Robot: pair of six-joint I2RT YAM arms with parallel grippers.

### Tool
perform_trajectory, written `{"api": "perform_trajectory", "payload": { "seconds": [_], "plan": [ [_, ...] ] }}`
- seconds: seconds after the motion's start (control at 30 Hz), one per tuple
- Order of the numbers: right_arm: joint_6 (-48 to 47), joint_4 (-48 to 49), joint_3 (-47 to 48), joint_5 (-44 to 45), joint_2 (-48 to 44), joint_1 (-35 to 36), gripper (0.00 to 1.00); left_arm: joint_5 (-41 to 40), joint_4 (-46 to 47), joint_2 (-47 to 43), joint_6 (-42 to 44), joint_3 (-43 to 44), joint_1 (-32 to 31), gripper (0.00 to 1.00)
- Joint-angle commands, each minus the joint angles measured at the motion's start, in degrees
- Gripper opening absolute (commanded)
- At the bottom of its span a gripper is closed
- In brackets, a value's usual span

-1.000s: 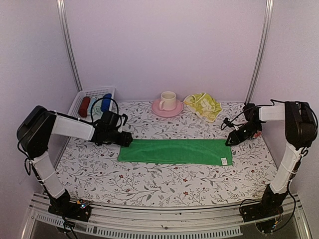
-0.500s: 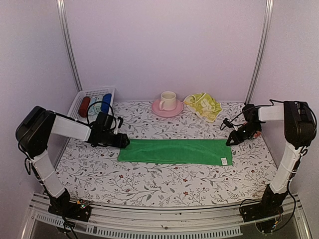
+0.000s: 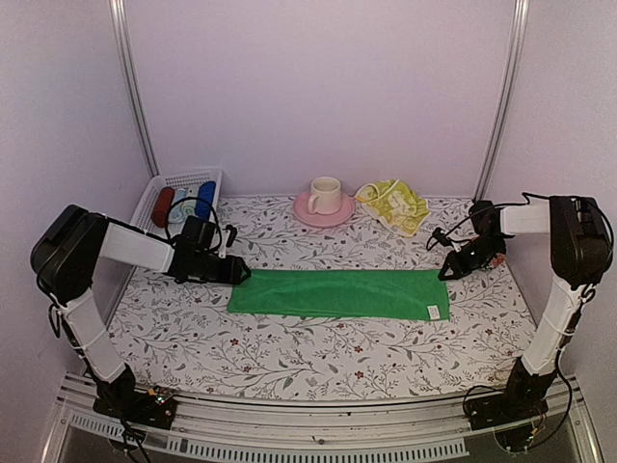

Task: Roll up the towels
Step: Smooth out the towel at the center of the board.

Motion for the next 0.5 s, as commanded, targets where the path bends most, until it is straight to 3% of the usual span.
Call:
{"api": "perform_trajectory", "payload": {
  "seconds": [0.0,0.27,0.47],
  "plan": [
    [0.5,1.17,1.52,0.12,-2.73,0.06,0.02,0.61,1.67,1.47,-1.01,-0.13,1.37,0.55],
    [0.76,0.55,2.76,0.01,-2.72,0.1,0.02,-2.18,1.07,2.99,-1.31,0.8,1.22,0.51],
    [1.03,-0.71,4.88,-1.61,-2.78,0.0,0.03,-9.27,-3.43,5.74,0.86,4.12,-0.76,0.45]
  ]
}}
